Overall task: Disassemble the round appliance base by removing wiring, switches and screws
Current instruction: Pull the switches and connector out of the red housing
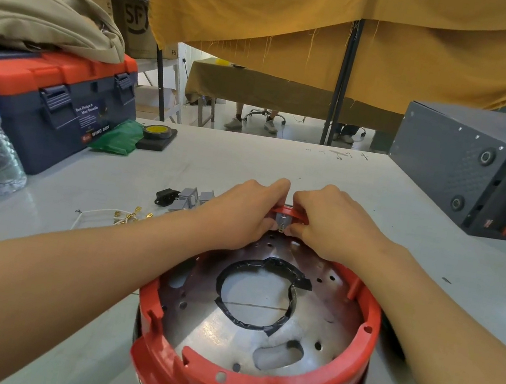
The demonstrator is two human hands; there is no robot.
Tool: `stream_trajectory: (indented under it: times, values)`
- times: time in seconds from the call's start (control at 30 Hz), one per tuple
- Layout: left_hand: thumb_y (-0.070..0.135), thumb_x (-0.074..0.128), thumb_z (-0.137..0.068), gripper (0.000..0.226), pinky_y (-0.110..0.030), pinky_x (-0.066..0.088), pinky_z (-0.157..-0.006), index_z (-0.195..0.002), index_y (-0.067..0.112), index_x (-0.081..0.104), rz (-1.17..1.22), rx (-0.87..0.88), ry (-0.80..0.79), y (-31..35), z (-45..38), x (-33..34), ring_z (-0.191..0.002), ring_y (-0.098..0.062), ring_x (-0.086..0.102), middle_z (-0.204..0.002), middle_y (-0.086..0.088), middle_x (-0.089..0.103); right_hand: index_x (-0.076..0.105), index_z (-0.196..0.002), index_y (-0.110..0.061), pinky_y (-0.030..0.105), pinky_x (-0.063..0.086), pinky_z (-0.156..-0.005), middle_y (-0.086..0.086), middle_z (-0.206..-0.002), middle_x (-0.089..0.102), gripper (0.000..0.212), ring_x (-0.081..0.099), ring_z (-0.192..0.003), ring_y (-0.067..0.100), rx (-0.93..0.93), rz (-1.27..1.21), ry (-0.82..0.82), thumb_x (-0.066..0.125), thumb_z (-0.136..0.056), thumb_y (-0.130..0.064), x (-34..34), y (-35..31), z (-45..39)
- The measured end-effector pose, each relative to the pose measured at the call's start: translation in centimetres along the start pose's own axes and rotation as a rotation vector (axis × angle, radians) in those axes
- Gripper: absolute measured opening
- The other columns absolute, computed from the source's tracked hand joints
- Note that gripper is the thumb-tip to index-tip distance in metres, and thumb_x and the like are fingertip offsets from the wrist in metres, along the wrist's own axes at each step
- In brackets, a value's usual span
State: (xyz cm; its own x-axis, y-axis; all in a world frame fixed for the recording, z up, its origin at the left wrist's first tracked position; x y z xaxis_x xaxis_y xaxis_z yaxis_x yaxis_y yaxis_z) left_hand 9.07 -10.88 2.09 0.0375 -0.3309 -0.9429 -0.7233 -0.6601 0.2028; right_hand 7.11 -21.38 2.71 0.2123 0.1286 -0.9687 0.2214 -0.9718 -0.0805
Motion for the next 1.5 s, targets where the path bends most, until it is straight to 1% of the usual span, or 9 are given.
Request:
stream_trajectory:
  times: [0.2,0.4,0.53,0.63,0.7,0.8,0.97,1.13,1.5]
  values:
    - [0.010,0.046,-0.090,0.018,-0.043,0.043,-0.062,-0.091,0.020,0.032,-0.029,-0.016,0.041,0.1,-0.4,0.0,-0.070,-0.031,0.051,-0.077,-0.012,0.055,0.043,-0.077,-0.019,0.028,0.022,-0.047,-0.002,-0.068,0.033,0.019,0.040,-0.064,0.023,-0.002,0.056,0.027,0.054,-0.092,-0.023,-0.1,-0.4,-0.2]
    - [0.012,0.053,-0.088,0.015,-0.036,0.039,-0.061,-0.093,0.016,0.039,0.046,-0.062,0.044,-0.4,-0.6,0.2,-0.070,-0.026,0.049,-0.072,-0.003,0.051,0.048,-0.078,-0.018,0.028,0.024,-0.048,-0.003,-0.067,0.037,0.016,0.047,-0.070,0.027,0.011,0.013,0.056,0.054,-0.090,-0.027,0.0,-0.1,-0.1]
    - [0.013,0.056,-0.085,0.030,-0.036,0.045,-0.070,-0.112,0.015,0.042,0.120,-0.072,0.032,-0.5,-0.6,0.1,-0.077,-0.023,0.055,-0.091,-0.003,0.063,0.046,-0.079,-0.022,0.029,0.026,-0.050,-0.003,-0.069,0.043,0.019,0.047,-0.071,0.025,0.023,-0.023,0.069,0.058,-0.088,-0.034,0.0,0.1,0.0]
    - [0.016,0.059,-0.084,0.038,-0.028,0.041,-0.065,-0.120,0.021,0.046,0.187,-0.087,0.024,-0.6,-0.5,0.0,-0.069,-0.011,0.052,-0.082,0.004,0.062,0.053,-0.092,-0.026,0.031,0.033,-0.060,0.001,-0.081,0.050,0.012,0.052,-0.078,0.026,0.009,-0.063,0.069,0.059,-0.087,-0.035,0.0,0.0,0.1]
    - [0.018,0.061,-0.083,0.036,-0.025,0.038,-0.066,-0.118,0.022,0.053,0.230,-0.106,0.046,-0.8,-0.6,-0.3,-0.068,-0.007,0.050,-0.082,0.003,0.061,0.055,-0.099,-0.027,0.031,0.033,-0.061,0.004,-0.086,0.054,0.015,0.055,-0.082,0.027,0.006,-0.078,0.077,0.059,-0.087,-0.035,-0.1,-0.1,0.1]
    - [0.021,0.066,-0.082,0.037,-0.022,0.042,-0.075,-0.118,0.024,0.058,0.321,-0.154,0.066,-1.2,-0.6,-0.7,-0.078,-0.009,0.057,-0.095,0.002,0.064,0.051,-0.094,-0.028,0.031,0.034,-0.061,0.002,-0.083,0.051,0.013,0.056,-0.083,0.028,-0.002,-0.092,0.085,0.059,-0.087,-0.035,-0.2,-0.1,0.1]
    - [0.017,0.065,-0.083,0.032,-0.032,0.052,-0.090,-0.115,0.023,0.064,0.524,-0.215,0.094,-1.9,-0.5,-1.1,-0.094,-0.012,0.066,-0.106,-0.002,0.068,0.049,-0.096,-0.025,0.031,0.034,-0.061,0.002,-0.086,0.052,0.017,0.050,-0.078,0.024,-0.005,-0.086,0.107,0.058,-0.088,-0.036,-0.1,0.1,0.1]
    - [0.016,0.066,-0.085,0.026,-0.022,0.049,-0.080,-0.110,0.023,0.066,0.571,-0.297,0.221,-3.1,-0.6,-1.3,-0.082,-0.013,0.065,-0.096,0.004,0.067,0.049,-0.106,-0.024,0.031,0.033,-0.060,0.002,-0.092,0.057,0.024,0.050,-0.080,0.024,-0.034,-0.065,0.108,0.057,-0.088,-0.039,-0.1,-0.1,0.0]
    - [0.011,0.072,-0.080,0.019,-0.020,0.051,-0.080,-0.097,0.016,0.068,0.704,-0.337,0.245,-3.8,-0.7,-1.2,-0.086,-0.012,0.068,-0.093,-0.002,0.072,0.049,-0.124,-0.030,0.030,0.039,-0.066,0.001,-0.104,0.062,0.033,0.058,-0.094,0.024,-0.071,-0.058,0.065,0.054,-0.092,-0.037,0.1,-0.5,0.1]
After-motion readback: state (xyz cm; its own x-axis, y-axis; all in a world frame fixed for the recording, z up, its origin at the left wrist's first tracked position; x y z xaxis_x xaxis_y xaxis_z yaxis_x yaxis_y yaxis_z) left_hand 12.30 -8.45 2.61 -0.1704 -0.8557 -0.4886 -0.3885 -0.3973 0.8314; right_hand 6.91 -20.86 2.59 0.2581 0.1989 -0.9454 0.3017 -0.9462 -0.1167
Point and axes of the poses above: each hand's wrist, its own z-axis away from the middle knuckle, its own x-axis out of the palm, y = z × x, the point moved 6 cm from there along -z, towards the middle knuckle
